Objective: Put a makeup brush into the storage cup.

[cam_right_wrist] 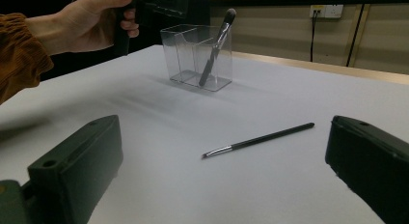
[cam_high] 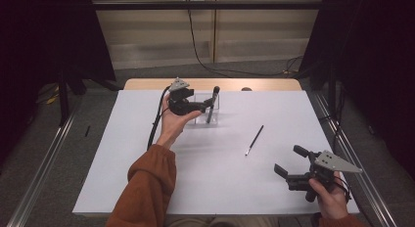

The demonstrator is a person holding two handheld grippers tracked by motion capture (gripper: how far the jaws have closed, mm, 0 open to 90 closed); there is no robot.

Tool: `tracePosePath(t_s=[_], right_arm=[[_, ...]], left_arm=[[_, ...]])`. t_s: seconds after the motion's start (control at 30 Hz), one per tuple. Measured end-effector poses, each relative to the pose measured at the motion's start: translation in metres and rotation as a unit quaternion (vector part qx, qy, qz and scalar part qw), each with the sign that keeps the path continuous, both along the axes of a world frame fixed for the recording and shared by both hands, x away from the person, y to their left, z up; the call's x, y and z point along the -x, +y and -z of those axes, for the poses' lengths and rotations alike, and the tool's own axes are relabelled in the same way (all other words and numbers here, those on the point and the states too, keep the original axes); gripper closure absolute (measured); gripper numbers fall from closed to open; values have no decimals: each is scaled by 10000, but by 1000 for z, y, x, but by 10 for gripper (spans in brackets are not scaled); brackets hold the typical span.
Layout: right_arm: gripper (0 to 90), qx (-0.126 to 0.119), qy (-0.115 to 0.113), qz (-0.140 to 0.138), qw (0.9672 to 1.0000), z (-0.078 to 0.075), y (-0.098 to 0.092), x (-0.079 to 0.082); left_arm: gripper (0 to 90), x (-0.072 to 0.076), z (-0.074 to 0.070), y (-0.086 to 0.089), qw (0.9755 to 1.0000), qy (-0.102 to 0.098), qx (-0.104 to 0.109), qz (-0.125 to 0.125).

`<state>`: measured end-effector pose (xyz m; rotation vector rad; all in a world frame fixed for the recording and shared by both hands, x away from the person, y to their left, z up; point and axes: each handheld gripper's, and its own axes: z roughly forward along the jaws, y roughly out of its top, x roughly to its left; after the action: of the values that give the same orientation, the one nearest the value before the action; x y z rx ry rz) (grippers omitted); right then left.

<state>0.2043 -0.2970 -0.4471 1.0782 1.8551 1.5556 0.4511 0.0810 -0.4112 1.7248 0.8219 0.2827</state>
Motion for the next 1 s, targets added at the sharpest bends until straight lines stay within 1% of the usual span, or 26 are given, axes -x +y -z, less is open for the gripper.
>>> tracePosePath(t_s=[0.1,0.13,0.2,0.23,0.3,0.33,0.37,0.4,0.43,0.53,0.6,0.8,0.93,1.0], right_arm=[[0,-3,6,3,10000,0,0,0],[0,-1,5,2,10000,0,0,0],[0,5,6,2,10000,0,0,0],[0,5,7,2,10000,0,0,0],[0,15,8,5,10000,0,0,0],[0,16,7,3,10000,0,1,0],[0,1,10,6,10000,0,1,0],[0,3,10,8,10000,0,1,0],[0,6,6,9,10000,0,1,0],[0,8,2,30,10000,0,1,0],[0,10,0,29,10000,0,1,0],[0,38,-2,9,10000,0,2,0],[0,28,-6,28,10000,0,2,0],[0,41,-5,22,10000,0,2,0]], left_arm=[[51,3,-4,5,10000,-16,-67,-19],[46,5,-6,7,9999,-50,-83,-46],[41,7,-8,10,9999,-36,-116,-49],[40,8,-9,12,9999,-65,-83,-58],[41,12,-10,17,9999,-92,-46,11],[41,13,-11,20,10000,-66,8,6],[41,15,-11,23,10000,-77,-5,-13],[46,17,-10,25,9998,-155,-99,-27],[47,19,-10,26,9997,-189,-158,-55],[47,24,-9,33,9991,-346,-190,-136],[47,27,-10,39,9991,-355,-160,-163],[40,43,-15,56,9982,-528,-187,-230],[39,52,-17,66,9979,-559,-64,-314],[39,57,-17,70,9977,-579,-53,-348]])
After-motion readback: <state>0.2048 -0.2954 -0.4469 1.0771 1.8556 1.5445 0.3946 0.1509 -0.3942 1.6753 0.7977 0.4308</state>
